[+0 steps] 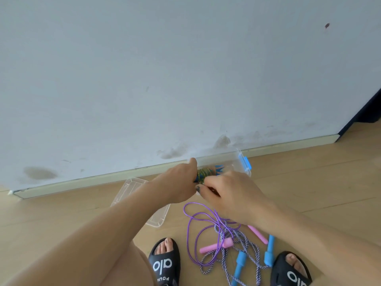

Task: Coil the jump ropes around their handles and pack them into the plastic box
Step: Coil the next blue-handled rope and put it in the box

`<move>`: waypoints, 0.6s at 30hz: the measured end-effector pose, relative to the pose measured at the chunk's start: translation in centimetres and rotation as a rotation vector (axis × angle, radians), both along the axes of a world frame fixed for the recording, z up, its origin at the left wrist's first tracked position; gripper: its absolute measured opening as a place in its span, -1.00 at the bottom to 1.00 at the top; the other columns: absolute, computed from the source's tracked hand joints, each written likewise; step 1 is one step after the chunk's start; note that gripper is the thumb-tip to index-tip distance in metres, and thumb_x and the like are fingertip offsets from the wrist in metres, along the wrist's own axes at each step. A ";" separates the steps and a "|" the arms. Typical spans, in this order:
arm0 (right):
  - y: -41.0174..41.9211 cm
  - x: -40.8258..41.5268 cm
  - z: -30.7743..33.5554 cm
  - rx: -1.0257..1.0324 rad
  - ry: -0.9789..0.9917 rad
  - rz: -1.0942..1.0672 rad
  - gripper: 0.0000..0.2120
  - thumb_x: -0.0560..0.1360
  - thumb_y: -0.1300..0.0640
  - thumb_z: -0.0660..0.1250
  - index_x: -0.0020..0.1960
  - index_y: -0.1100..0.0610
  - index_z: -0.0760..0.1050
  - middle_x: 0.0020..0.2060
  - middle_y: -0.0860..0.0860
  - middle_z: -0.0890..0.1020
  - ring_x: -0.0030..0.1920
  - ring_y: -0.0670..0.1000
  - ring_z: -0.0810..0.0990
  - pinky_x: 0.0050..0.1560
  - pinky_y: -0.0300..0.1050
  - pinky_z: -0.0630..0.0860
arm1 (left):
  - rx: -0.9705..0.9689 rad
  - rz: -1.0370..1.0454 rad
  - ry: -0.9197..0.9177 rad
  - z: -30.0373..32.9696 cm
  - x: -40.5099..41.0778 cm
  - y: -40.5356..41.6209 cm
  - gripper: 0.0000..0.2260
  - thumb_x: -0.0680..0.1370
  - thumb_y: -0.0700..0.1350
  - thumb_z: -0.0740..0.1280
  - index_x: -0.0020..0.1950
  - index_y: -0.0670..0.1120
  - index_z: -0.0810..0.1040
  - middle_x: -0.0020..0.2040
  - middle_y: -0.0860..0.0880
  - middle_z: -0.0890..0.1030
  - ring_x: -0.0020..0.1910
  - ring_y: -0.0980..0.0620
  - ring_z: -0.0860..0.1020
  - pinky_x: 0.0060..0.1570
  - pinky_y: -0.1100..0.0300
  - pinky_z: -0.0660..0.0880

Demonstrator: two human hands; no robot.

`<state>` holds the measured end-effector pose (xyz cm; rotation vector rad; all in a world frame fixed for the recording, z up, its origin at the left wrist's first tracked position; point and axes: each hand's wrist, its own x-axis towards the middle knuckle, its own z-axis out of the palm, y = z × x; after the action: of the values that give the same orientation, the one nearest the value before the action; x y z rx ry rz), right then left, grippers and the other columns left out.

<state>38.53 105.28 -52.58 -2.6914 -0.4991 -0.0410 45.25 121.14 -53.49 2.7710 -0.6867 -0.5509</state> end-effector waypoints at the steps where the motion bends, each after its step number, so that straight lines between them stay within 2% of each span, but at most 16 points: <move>1: 0.0 0.4 0.5 -0.010 -0.042 0.008 -0.53 0.60 -0.12 0.20 -0.40 0.07 0.21 -0.58 -0.01 0.29 -0.46 0.04 0.29 -0.46 -0.08 0.15 | 0.034 -0.039 -0.019 0.0 -0.2 -0.3 -0.88 0.55 -0.20 0.17 0.05 -0.18 0.26 -0.24 -0.04 0.40 -0.25 -0.13 0.42 -0.30 0.06 0.31; 4: -1.3 2.2 1.7 0.016 -0.045 -0.050 -0.50 0.59 -0.16 0.20 -0.41 0.09 0.25 -0.58 0.02 0.35 -0.49 0.01 0.30 -0.46 -0.15 0.15 | 0.078 -0.155 -0.093 0.1 -0.6 -0.8 -0.97 0.58 -0.21 0.12 -0.04 -0.14 0.27 -0.23 0.01 0.34 -0.23 -0.14 0.46 -0.24 0.02 0.40; 6: -2.2 3.4 1.7 0.063 -0.027 -0.076 -0.49 0.58 -0.18 0.22 -0.40 0.12 0.27 -0.54 0.03 0.47 -0.46 0.01 0.33 -0.41 -0.10 0.22 | 0.119 -0.217 -0.155 0.1 -0.7 -1.1 -0.88 0.58 -0.19 0.12 -0.16 -0.11 0.25 -0.28 0.01 0.30 -0.23 -0.15 0.46 -0.23 0.02 0.40; 8: -2.9 4.4 1.1 0.097 0.030 -0.080 -0.47 0.57 -0.21 0.24 -0.40 0.13 0.29 -0.58 -0.05 0.45 -0.46 -0.02 0.34 -0.42 -0.12 0.22 | 0.120 -0.256 -0.173 0.0 -0.6 -1.2 -0.88 0.57 -0.17 0.13 -0.17 -0.11 0.27 -0.32 0.01 0.30 -0.24 -0.16 0.47 -0.25 0.05 0.37; 10: -3.6 5.2 0.7 0.135 0.095 -0.079 -0.46 0.54 -0.25 0.26 -0.40 0.13 0.26 -0.61 -0.05 0.33 -0.49 -0.03 0.28 -0.41 -0.13 0.19 | 0.104 -0.306 -0.192 0.1 -0.8 -1.3 -0.95 0.58 -0.16 0.14 -0.03 -0.12 0.31 -0.34 0.04 0.28 -0.22 -0.18 0.49 -0.24 0.03 0.37; 12: -4.2 6.2 0.4 0.214 0.167 -0.058 -0.44 0.53 -0.24 0.29 -0.42 0.11 0.22 -0.57 -0.06 0.23 -0.49 -0.05 0.20 -0.41 -0.13 0.16 | 0.095 -0.354 -0.221 0.3 -1.3 -1.7 -0.80 0.58 -0.15 0.15 0.19 -0.13 0.27 -0.35 0.05 0.27 -0.28 -0.16 0.44 -0.28 0.04 0.32; 13: -4.2 6.5 0.1 0.257 0.218 -0.056 -0.44 0.54 -0.22 0.30 -0.43 0.10 0.20 -0.54 -0.06 0.20 -0.48 -0.06 0.18 -0.41 -0.14 0.14 | 0.070 -0.355 -0.225 0.4 -1.7 -1.9 -0.76 0.58 -0.14 0.16 0.23 -0.12 0.25 -0.36 0.05 0.27 -0.31 -0.13 0.39 -0.31 0.07 0.27; 15: -4.2 6.8 -0.3 0.344 0.315 -0.077 -0.45 0.56 -0.17 0.32 -0.44 0.08 0.19 -0.53 -0.05 0.19 -0.50 -0.07 0.17 -0.42 -0.15 0.14 | -0.025 -0.325 -0.199 0.7 -2.2 -2.2 -0.78 0.57 -0.14 0.19 0.17 -0.11 0.25 -0.36 0.04 0.30 -0.32 -0.13 0.36 -0.33 0.07 0.23; 18: -4.5 6.2 -0.2 0.477 0.493 -0.177 -0.52 0.61 0.02 0.31 -0.44 0.11 0.30 -0.62 -0.08 0.27 -0.61 -0.09 0.27 -0.37 -0.07 0.38 | -0.273 -0.244 -0.117 1.5 -2.3 -2.1 -0.81 0.54 -0.15 0.25 0.04 -0.07 0.25 -0.30 -0.03 0.43 -0.31 -0.10 0.41 -0.32 0.03 0.31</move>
<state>44.77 100.75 -52.74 -2.1595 -0.0797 0.3934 42.92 119.04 -52.02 2.4957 -1.0505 -0.3116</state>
